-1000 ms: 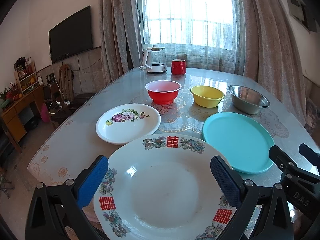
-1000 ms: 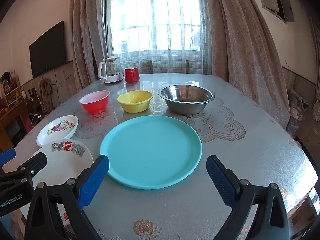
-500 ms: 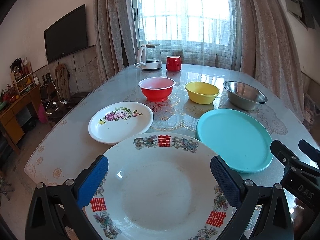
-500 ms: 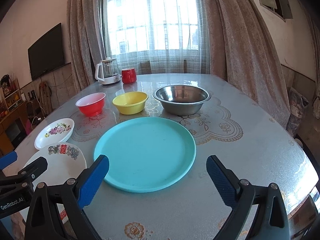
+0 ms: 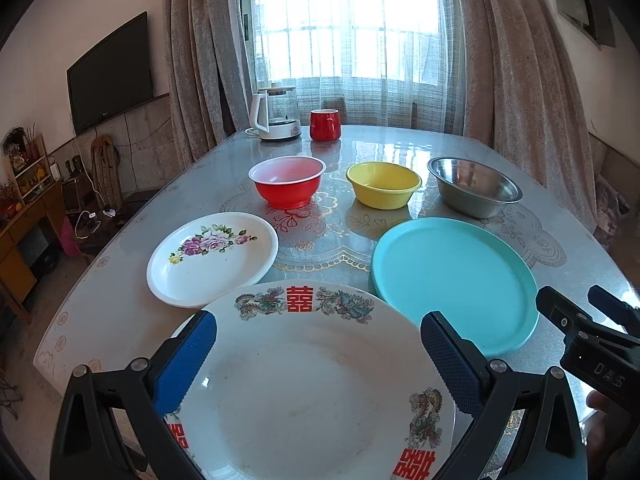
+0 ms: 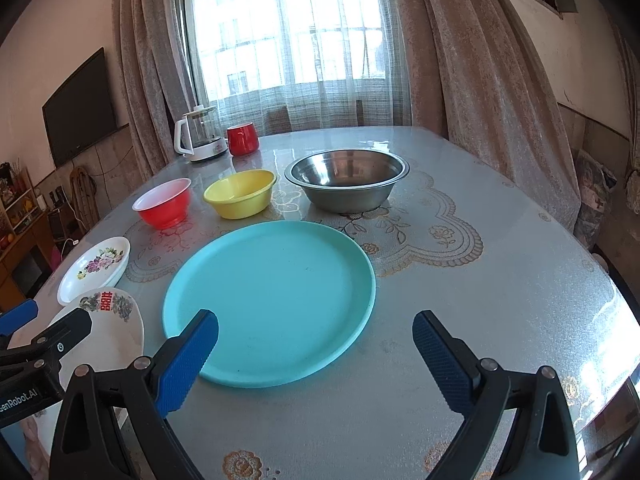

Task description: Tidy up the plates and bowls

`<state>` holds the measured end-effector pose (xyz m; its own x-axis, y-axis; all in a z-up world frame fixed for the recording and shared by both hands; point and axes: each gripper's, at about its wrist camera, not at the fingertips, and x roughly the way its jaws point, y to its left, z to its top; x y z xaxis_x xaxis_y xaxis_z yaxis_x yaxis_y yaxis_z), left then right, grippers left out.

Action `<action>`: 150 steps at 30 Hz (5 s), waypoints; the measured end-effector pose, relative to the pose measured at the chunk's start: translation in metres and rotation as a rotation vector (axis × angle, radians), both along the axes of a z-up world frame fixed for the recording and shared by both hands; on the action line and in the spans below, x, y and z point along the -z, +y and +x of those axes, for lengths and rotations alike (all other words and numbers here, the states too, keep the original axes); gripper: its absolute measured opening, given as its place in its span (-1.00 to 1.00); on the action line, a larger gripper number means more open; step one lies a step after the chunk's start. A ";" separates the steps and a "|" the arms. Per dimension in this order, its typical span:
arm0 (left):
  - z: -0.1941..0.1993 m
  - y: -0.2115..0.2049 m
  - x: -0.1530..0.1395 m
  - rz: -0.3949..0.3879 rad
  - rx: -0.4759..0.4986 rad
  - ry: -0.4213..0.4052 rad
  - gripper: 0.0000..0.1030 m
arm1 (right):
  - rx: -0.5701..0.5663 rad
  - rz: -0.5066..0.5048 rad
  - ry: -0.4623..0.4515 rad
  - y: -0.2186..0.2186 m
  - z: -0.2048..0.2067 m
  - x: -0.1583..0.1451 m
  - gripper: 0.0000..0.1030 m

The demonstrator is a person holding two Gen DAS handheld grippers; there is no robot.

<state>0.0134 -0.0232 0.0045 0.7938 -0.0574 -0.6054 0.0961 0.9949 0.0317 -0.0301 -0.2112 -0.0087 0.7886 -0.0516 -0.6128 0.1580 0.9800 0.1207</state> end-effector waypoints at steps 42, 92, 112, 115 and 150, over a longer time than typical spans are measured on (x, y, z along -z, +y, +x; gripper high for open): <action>0.050 -0.015 0.003 0.036 0.160 0.112 0.99 | 0.004 0.177 0.123 -0.056 0.043 0.024 0.77; 0.190 -0.013 0.041 0.127 0.289 0.454 -0.65 | -0.237 0.086 0.270 -0.021 0.122 0.043 -0.56; 0.199 -0.037 0.042 0.273 0.383 0.425 -0.72 | -0.692 0.105 0.551 -0.030 0.173 0.039 -0.48; 0.194 -0.034 0.044 0.251 0.383 0.378 -0.73 | -0.679 0.061 0.486 -0.023 0.161 0.040 -0.48; 0.112 0.172 -0.007 -0.227 -0.063 0.221 -0.47 | -0.316 0.164 0.329 0.007 0.118 0.008 -0.30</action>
